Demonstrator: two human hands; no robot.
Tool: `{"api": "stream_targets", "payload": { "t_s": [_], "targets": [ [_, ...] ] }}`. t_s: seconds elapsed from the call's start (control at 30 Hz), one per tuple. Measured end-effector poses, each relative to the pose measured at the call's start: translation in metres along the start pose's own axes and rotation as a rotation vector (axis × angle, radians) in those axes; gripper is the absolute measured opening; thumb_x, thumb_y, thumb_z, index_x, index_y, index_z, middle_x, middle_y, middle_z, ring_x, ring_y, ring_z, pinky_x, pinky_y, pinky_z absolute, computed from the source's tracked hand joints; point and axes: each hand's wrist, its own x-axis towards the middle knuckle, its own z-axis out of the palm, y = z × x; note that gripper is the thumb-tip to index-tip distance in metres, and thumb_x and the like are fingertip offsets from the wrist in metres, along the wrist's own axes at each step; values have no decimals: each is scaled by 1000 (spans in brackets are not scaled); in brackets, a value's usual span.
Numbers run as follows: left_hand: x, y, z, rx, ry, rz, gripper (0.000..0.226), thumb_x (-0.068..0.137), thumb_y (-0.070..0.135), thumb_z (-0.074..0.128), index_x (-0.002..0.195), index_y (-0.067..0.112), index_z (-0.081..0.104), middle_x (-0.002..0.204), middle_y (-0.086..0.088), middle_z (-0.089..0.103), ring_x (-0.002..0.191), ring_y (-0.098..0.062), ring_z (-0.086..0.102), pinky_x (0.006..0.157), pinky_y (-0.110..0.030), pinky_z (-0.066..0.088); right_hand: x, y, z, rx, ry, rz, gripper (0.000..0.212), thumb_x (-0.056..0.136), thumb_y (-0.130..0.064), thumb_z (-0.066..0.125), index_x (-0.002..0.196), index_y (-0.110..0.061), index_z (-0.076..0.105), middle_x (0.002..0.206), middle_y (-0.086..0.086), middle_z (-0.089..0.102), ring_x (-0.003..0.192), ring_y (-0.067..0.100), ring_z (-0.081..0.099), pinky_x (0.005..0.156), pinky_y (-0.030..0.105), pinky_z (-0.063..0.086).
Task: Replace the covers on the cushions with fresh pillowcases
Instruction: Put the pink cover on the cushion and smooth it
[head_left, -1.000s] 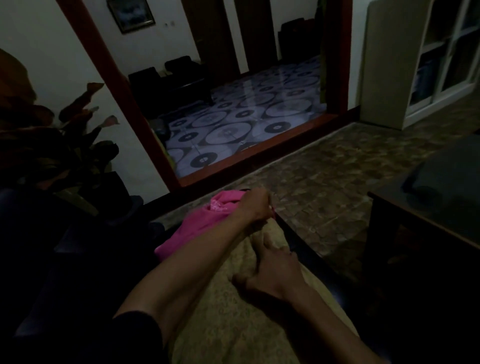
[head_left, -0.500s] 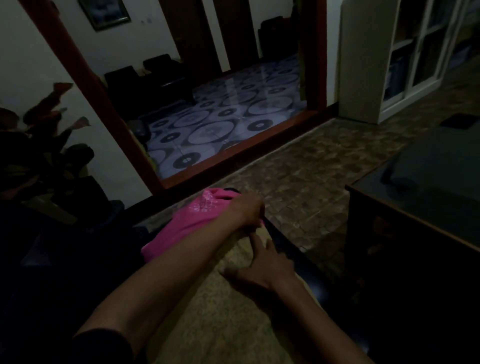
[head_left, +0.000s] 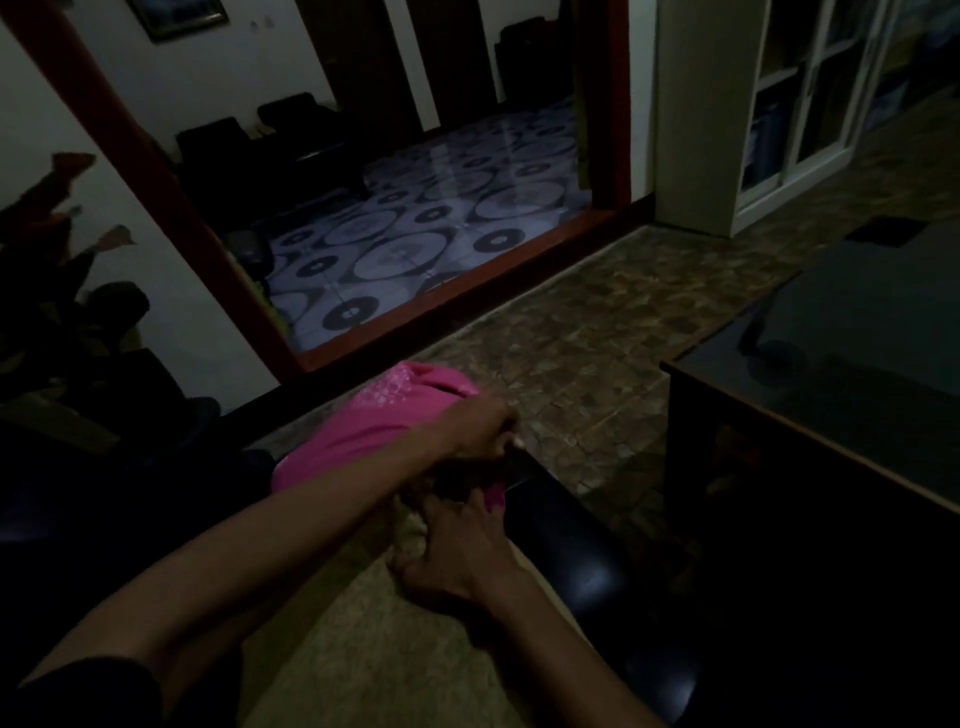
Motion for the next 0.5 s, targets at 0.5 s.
{"api": "stream_targets", "payload": {
  "t_s": [0.5],
  "targets": [
    [-75,22,11,-241,133,-10,9,92,23,68,98,25,74,85,16,67,66,10,54,65,-13,40,-26,17,0,91,-30,235,95,77,-86,43,156,-39,23,169,-2,9,145,41,24,115,59,26]
  ]
}}
